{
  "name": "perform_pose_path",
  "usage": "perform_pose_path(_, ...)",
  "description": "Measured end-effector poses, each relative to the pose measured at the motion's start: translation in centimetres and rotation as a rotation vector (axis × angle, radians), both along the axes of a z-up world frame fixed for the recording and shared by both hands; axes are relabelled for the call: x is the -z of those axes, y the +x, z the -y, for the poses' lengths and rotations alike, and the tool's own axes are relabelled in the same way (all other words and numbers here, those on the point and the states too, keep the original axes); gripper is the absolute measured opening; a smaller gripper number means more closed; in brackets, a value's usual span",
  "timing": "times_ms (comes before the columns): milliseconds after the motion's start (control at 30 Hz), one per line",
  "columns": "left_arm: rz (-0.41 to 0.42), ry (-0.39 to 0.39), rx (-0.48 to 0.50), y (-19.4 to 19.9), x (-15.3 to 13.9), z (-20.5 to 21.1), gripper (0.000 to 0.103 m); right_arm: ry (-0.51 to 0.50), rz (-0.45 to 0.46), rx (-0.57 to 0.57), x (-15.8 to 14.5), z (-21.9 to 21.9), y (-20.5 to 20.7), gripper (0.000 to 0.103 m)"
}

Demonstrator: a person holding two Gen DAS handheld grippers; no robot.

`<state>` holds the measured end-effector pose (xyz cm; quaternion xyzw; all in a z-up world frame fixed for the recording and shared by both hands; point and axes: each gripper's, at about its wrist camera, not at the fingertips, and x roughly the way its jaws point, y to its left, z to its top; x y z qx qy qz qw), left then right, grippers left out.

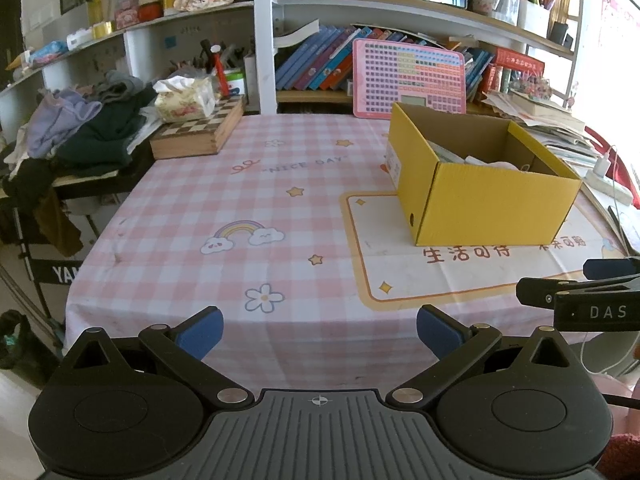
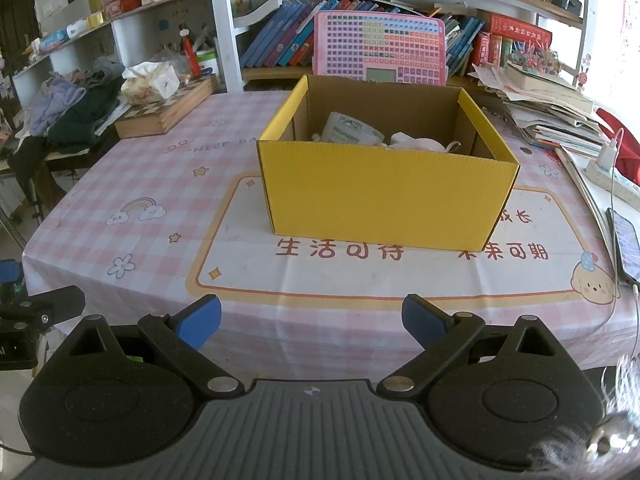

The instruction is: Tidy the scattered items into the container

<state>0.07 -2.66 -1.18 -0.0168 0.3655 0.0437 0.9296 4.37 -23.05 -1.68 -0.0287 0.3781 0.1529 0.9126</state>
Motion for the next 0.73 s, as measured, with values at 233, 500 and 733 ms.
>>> perform_pose_path(233,-0.002,-0.002,0.002,0.16,-0.06,0.03,0.103,-0.002,-0.009,0.000,0.27,-0.09,0.18,0.098)
perform_pose_path(500,0.020,-0.046,0.015,0.19,0.04,-0.37,0.103,-0.007,-0.020,0.003,0.36,-0.13,0.49,0.098)
perform_pose_path(733,0.013,-0.057,-0.001,0.51,0.23,-0.93,0.103,-0.013,-0.034,0.003,0.50,-0.26,0.85,0.098)
